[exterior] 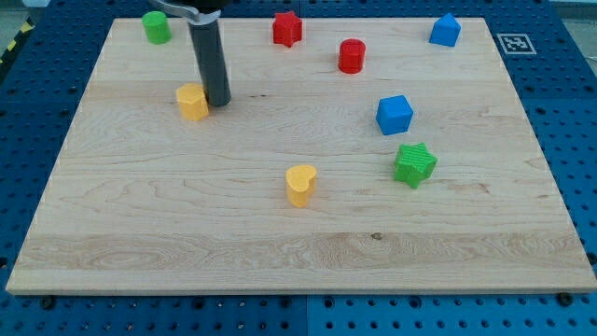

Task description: Push the blue cube to the top of the green star

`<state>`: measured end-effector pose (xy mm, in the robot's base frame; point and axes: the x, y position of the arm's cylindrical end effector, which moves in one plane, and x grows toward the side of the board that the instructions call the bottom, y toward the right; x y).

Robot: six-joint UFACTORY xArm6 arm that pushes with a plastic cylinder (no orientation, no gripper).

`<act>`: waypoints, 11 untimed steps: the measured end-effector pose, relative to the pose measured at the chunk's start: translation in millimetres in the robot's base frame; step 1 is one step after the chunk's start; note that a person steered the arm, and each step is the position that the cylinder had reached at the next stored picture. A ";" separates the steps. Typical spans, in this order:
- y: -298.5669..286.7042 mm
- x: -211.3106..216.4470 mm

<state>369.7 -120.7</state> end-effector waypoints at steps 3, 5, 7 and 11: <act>-35.4 2.9; 92.7 36.5; 117.6 49.7; 253.1 49.7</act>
